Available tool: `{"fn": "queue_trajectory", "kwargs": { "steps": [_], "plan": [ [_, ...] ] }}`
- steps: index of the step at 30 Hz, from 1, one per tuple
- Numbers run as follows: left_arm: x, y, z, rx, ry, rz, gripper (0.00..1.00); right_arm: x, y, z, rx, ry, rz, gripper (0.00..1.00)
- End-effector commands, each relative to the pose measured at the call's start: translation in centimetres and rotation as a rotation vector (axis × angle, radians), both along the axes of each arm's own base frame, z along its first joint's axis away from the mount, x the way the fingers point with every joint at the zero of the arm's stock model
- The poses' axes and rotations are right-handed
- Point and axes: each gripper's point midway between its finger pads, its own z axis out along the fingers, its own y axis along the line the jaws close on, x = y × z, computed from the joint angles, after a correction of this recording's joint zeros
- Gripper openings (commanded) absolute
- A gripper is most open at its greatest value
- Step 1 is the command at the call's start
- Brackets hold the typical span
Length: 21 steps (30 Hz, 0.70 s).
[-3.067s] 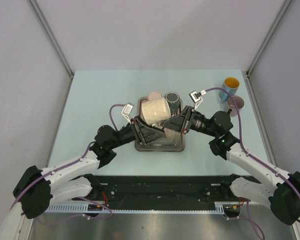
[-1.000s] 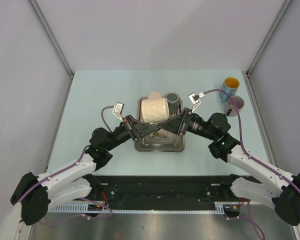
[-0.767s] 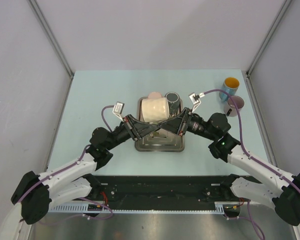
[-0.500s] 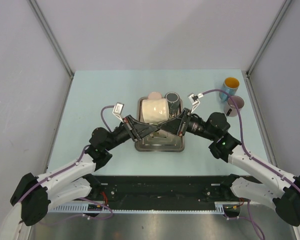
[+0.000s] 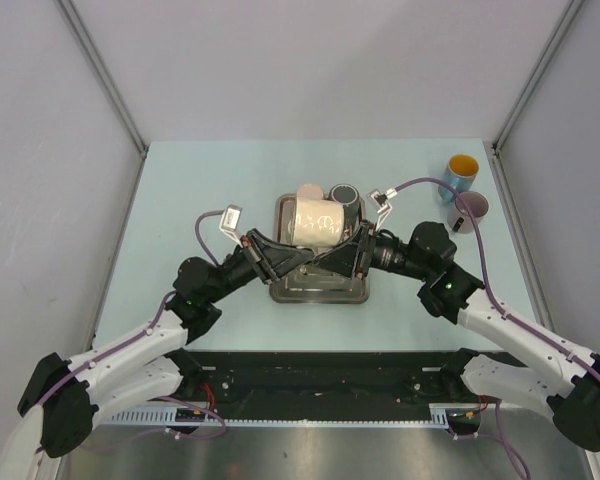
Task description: Turn the mug right side up
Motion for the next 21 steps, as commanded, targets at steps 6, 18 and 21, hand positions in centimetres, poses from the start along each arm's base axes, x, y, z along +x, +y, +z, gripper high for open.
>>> {"fn": "queue_trajectory", "kwargs": {
  "steps": [6,18,21],
  "plan": [
    [0.6,1.5,3.6,-0.095,-0.127,0.086,0.0,-2.7,-0.2,2.7,0.034,-0.068,0.109,0.53],
    [1.6,2.5,3.0,-0.039,-0.111,0.182,0.0,-2.7,-0.6,3.0,0.003,-0.112,0.113,0.54],
    [2.3,3.3,3.5,0.044,-0.14,0.256,0.0,-3.0,-1.6,3.3,-0.057,-0.152,0.088,0.54]
  ]
}}
